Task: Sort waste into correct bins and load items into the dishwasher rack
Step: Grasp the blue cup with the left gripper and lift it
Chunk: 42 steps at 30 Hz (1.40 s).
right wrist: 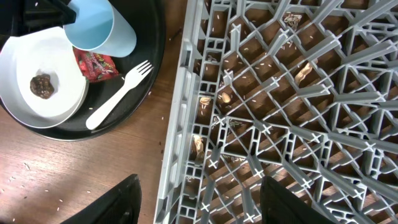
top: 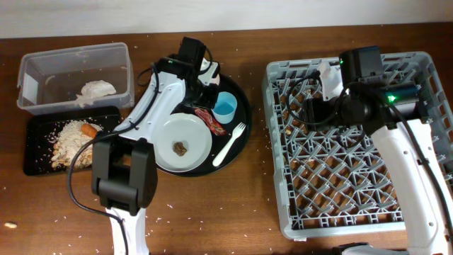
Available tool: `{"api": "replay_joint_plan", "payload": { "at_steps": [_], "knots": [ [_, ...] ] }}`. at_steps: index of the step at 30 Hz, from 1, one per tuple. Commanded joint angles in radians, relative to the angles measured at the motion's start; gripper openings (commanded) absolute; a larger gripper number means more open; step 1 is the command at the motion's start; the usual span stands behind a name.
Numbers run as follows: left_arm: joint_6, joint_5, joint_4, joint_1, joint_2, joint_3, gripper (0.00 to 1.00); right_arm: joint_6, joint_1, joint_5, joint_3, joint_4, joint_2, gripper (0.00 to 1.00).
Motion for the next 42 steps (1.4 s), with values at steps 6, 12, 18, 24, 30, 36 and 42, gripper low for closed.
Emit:
{"api": "replay_joint_plan", "payload": {
  "at_steps": [6, 12, 18, 24, 30, 36, 42],
  "knots": [
    [-0.027, -0.091, -0.001, -0.048, 0.005, -0.008, 0.17, 0.005, -0.004, 0.009, 0.013, -0.002, 0.0, 0.6],
    [-0.032, -0.105, 0.01, -0.048, 0.006, -0.021, 0.01, 0.005, -0.004, 0.008, 0.013, -0.003, 0.0, 0.6],
    [-0.035, -0.065, -0.061, -0.032, 0.0, 0.042, 0.01, 0.005, -0.004, 0.009, 0.013, -0.005, 0.0, 0.6],
    [0.029, 0.304, -0.247, 0.143, -0.009, 0.24, 0.0, 0.023, -0.004, -0.042, 0.013, 0.064, 0.0, 0.6],
    [0.06, 0.639, -0.249, 0.314, -0.008, 0.24, 0.01, 0.111, -0.004, -0.182, 0.013, 0.195, 0.0, 0.6],
    [0.137, 0.827, -0.292, 0.326, -0.008, 0.24, 0.0, 0.11, -0.004, -0.319, 0.013, 0.258, 0.0, 0.64],
    [0.143, 1.015, -0.308, 0.326, -0.008, 0.24, 0.0, 0.109, -0.004, -0.365, 0.013, 0.354, 0.002, 0.76]
  ]
}}
